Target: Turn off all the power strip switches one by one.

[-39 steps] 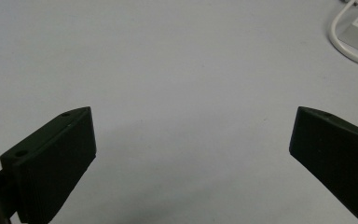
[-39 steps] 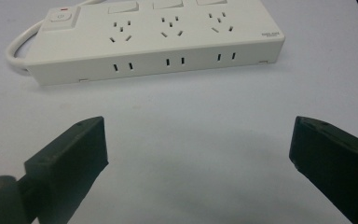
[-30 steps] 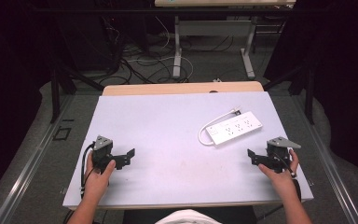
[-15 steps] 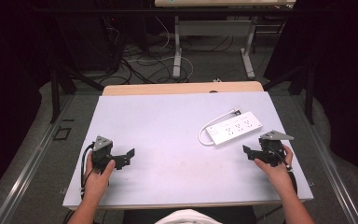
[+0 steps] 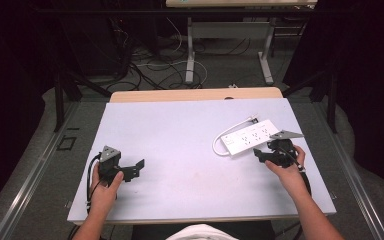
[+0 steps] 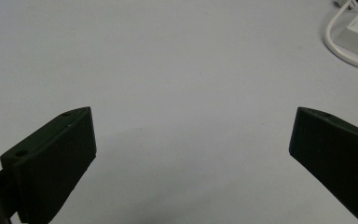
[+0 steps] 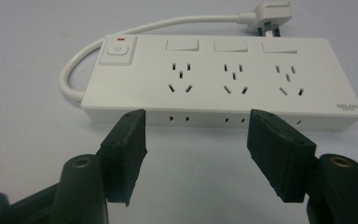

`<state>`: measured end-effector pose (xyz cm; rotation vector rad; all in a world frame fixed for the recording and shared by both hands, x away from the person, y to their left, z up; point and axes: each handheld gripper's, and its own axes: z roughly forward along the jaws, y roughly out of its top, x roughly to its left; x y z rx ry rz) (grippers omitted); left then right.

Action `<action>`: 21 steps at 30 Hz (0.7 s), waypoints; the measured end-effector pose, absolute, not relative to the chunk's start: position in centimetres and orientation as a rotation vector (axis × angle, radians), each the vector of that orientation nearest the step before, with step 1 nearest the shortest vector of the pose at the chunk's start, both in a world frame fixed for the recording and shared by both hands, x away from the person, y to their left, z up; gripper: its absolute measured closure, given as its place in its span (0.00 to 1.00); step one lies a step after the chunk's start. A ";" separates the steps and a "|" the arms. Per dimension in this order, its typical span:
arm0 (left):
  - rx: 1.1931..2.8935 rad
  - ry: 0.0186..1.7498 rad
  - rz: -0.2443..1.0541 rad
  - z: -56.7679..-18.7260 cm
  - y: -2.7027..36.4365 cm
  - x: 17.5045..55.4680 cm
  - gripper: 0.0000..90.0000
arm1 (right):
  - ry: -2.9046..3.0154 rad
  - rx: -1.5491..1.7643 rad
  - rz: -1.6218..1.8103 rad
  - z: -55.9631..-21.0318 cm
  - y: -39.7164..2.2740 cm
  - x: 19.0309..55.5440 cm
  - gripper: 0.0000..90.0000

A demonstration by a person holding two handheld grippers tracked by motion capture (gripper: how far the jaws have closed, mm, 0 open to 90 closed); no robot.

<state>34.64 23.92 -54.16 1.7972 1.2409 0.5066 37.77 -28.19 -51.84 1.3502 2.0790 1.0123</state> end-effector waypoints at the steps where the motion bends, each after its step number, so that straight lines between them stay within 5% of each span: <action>1: 1.797 1.241 0.507 -54.2 23.9 34.6 0.01 | 2.079 1.350 1.012 -51.8 -28.2 37.8 0.41; 21: 1.793 1.243 0.503 -54.3 24.0 34.7 0.01 | 2.183 1.309 1.009 -50.9 -24.5 40.7 0.51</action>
